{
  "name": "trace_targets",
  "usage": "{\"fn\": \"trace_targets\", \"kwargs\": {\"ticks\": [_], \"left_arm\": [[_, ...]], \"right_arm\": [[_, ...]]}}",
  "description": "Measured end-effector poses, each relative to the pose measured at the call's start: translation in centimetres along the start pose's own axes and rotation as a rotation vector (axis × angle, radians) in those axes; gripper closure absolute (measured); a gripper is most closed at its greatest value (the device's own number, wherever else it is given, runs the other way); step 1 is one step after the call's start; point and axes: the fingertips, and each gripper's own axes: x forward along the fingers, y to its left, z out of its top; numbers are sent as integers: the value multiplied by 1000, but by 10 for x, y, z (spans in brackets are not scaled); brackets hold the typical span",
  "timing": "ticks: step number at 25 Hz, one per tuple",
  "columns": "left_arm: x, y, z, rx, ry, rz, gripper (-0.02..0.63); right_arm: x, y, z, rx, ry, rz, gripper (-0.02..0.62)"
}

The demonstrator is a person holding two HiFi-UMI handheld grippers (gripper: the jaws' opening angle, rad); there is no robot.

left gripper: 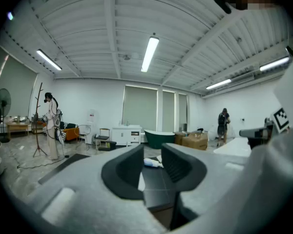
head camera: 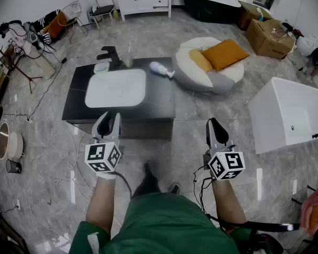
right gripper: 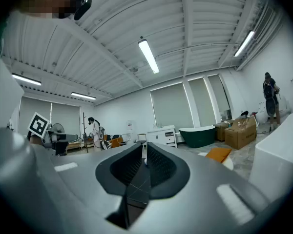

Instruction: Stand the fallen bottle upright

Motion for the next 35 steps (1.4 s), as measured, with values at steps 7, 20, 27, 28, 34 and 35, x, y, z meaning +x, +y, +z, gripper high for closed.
{"fn": "trace_targets", "kwargs": {"ticks": [7, 20, 27, 28, 34, 35], "left_arm": [[-28, -5, 8, 11, -18, -7, 500], [-14, 67, 2, -3, 1, 27, 491], [27, 137, 1, -9, 7, 17, 475], [33, 146, 1, -12, 8, 9, 471], [73, 186, -14, -49, 21, -62, 448], [79, 190, -18, -59, 26, -75, 448]], "right_arm": [[-26, 17, 6, -15, -5, 0, 563], [37, 26, -9, 50, 34, -34, 485], [102, 24, -8, 47, 50, -117, 469], [111, 27, -6, 40, 53, -122, 469], [155, 48, -6, 52, 68, -152, 469], [160, 50, -7, 68, 70, -158, 469]]}}
